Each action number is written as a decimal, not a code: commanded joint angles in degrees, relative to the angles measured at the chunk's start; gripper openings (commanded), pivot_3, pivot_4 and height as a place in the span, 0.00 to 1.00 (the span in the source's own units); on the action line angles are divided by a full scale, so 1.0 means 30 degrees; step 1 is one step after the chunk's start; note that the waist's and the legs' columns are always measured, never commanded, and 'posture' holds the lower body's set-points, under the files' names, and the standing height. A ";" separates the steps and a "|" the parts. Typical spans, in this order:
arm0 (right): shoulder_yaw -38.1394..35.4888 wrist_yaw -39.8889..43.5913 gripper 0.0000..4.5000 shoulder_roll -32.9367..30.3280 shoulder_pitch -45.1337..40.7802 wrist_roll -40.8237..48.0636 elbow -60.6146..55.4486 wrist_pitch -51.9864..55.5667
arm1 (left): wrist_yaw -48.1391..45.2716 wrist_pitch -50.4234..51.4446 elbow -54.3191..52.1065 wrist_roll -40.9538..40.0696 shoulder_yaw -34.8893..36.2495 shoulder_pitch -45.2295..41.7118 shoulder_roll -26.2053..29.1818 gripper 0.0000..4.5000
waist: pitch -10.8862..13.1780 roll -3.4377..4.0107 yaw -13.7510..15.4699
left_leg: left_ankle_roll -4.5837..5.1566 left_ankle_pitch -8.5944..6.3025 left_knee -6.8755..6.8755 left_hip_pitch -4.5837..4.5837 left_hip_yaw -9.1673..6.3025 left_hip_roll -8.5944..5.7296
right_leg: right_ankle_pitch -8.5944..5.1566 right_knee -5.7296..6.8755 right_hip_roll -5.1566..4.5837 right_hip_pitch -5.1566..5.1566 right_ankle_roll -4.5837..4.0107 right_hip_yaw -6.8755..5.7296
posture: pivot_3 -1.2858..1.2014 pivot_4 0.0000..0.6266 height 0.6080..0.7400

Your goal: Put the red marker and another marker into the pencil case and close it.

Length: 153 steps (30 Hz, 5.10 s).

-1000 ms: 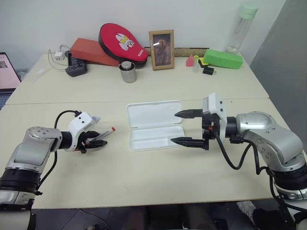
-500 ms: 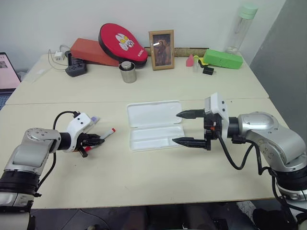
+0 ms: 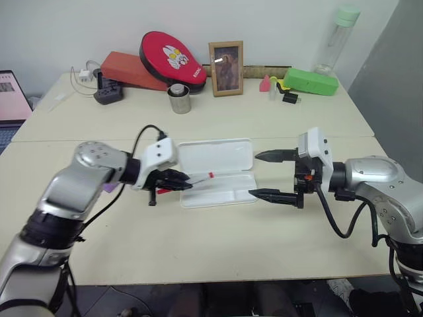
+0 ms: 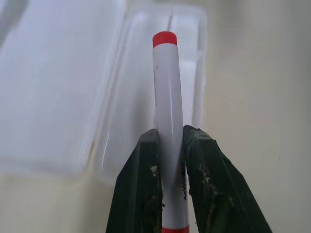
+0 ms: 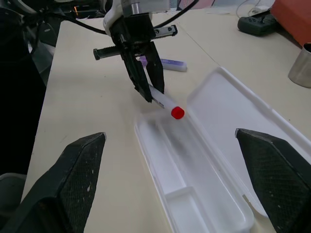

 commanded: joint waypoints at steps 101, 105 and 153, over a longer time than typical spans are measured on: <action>-0.0003 -0.1439 1.00 0.0000 -0.0476 0.1708 -0.1549 -0.0129 | 0.1624 -0.3889 1.8280 0.3574 0.4844 -0.0472 0.0982 0.26 | -0.0035 -0.0008 -0.0089 | 0.0004 0.0002 0.0008 0.0048 -0.0030 0.0009 | 0.0000 0.0067 -0.0010 -0.0014 0.0001 0.0033 | 0.52 0.24 1.00; -0.0953 -0.0935 1.00 -0.0399 -0.0334 0.2432 -0.1755 -0.0024 | -0.0700 -0.3315 1.1164 0.1612 0.5747 0.2011 0.2172 0.26 | -0.0033 -0.0007 -0.0136 | 0.0004 0.0002 0.0008 0.0042 -0.0029 0.0012 | 0.0000 0.0067 -0.0012 -0.0019 0.0000 0.0038 | 0.52 0.24 1.00; -0.3607 -0.2745 1.00 -0.2378 0.3578 0.2543 -0.3847 0.0218 | -0.1893 -0.1833 0.4104 0.2628 -0.2582 -0.1982 -0.2716 0.39 | -0.0022 -0.0022 -0.0033 | 0.0007 0.0002 0.0022 -0.0002 -0.0010 0.0016 | 0.0004 0.0002 0.0020 0.0010 0.0006 0.0011 | 0.52 0.24 1.00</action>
